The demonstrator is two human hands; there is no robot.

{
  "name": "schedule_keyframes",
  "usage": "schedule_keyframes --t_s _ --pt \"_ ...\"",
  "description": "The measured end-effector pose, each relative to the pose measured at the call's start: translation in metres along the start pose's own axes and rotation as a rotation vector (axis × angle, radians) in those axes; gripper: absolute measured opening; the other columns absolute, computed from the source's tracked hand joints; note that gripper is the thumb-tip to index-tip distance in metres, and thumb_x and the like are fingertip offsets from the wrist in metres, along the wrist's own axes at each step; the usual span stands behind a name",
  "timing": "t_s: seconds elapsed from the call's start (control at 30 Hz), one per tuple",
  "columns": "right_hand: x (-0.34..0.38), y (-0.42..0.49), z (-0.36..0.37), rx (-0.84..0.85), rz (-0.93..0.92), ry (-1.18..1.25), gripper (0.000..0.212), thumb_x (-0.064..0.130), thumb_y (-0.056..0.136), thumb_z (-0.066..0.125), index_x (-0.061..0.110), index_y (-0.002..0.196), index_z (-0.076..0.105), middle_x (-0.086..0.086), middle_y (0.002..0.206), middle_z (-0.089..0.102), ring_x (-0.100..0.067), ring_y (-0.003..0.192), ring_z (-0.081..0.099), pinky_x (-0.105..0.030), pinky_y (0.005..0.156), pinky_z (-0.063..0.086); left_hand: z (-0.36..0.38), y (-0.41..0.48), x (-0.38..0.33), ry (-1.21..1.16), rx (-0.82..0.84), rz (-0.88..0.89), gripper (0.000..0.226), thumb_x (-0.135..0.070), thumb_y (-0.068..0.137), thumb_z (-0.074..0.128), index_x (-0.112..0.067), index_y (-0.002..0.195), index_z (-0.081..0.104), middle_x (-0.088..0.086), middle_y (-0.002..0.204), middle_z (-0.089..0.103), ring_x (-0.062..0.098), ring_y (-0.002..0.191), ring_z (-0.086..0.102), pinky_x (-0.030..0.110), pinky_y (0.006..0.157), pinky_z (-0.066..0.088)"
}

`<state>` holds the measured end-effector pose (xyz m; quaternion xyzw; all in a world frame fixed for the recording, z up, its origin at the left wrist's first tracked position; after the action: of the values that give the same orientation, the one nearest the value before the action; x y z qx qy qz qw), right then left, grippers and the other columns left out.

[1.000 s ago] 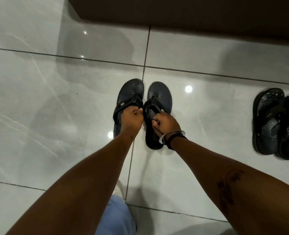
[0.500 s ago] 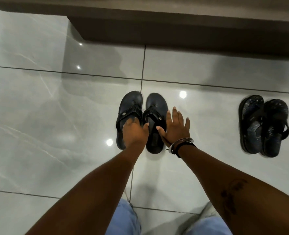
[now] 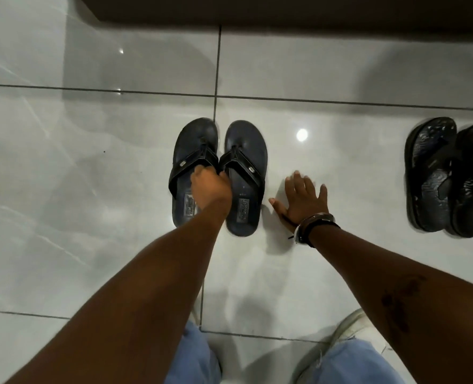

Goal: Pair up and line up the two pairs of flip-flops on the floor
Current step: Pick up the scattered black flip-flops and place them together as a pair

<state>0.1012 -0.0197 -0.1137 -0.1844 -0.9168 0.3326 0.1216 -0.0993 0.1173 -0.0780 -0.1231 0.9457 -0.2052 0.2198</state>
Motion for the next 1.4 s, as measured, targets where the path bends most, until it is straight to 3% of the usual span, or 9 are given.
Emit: schedule_keyframes --t_s 0.3,0.4,0.7,0.87,1.2,1.4 --pt "-0.003 0.000 0.016 0.078 0.033 0.005 0.079 0.070 0.090 0.015 0.023 0.153 0.011 0.000 0.164 -0.007 -0.025 0.150 0.006 -0.058 0.119 0.007 -0.011 0.018 -0.017 -0.160 0.014 -0.014 0.024 -0.015 0.084 0.061 0.006 0.071 0.064 0.024 0.086 0.069 0.039 0.077 0.068 0.040 0.072 0.057" --pt "-0.005 0.000 0.016 0.082 0.042 0.020 0.080 0.071 0.089 0.015 0.023 0.153 0.010 0.002 0.164 -0.008 -0.024 0.150 0.006 -0.056 0.119 0.008 -0.022 0.031 -0.032 -0.187 0.005 -0.010 0.025 -0.014 0.085 0.061 0.008 0.073 0.064 0.026 0.087 0.069 0.040 0.079 0.068 0.044 0.074 0.058" --pt "-0.002 0.002 0.022 0.093 0.060 0.046 0.080 0.071 0.089 0.017 0.025 0.153 0.009 0.000 0.164 -0.010 -0.025 0.151 0.005 -0.056 0.119 0.008 -0.030 0.063 -0.033 -0.236 -0.006 -0.117 0.020 -0.015 0.086 0.063 0.001 0.075 0.069 0.020 0.085 0.073 0.035 0.081 0.070 0.035 0.078 0.056" --pt "-0.002 0.001 0.023 0.081 0.051 0.040 0.081 0.072 0.089 0.018 0.024 0.153 0.009 -0.001 0.164 -0.010 -0.027 0.151 0.005 -0.056 0.120 0.009 -0.021 0.059 -0.029 -0.183 0.034 -0.093 0.022 -0.017 0.088 0.064 0.004 0.086 0.071 0.021 0.091 0.073 0.036 0.088 0.070 0.044 0.085 0.059" --pt "-0.001 0.001 0.019 0.078 0.053 0.070 0.081 0.072 0.088 0.019 0.024 0.153 0.013 -0.002 0.164 -0.007 -0.027 0.150 0.007 -0.055 0.120 0.011 -0.022 0.057 -0.030 -0.157 0.044 -0.069 0.018 -0.011 0.084 0.064 -0.001 0.070 0.064 0.022 0.084 0.072 0.038 0.081 0.070 0.041 0.075 0.059" --pt "-0.002 0.002 0.016 0.108 0.061 0.114 0.081 0.072 0.089 0.019 0.023 0.153 0.010 -0.001 0.164 -0.006 -0.026 0.150 0.007 -0.055 0.120 0.010 -0.020 0.056 -0.031 -0.102 0.061 -0.038 0.021 -0.017 0.089 0.062 0.003 0.087 0.069 0.021 0.092 0.073 0.038 0.089 0.070 0.042 0.083 0.058"
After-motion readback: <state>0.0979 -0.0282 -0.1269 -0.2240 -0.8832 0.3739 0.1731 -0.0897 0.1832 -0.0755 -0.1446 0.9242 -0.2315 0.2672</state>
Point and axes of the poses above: each hand's wrist, its own y-axis towards the middle knuckle, its own z-axis out of the palm, x = y × z, the point moved 10 cm from there along y, towards the middle knuckle
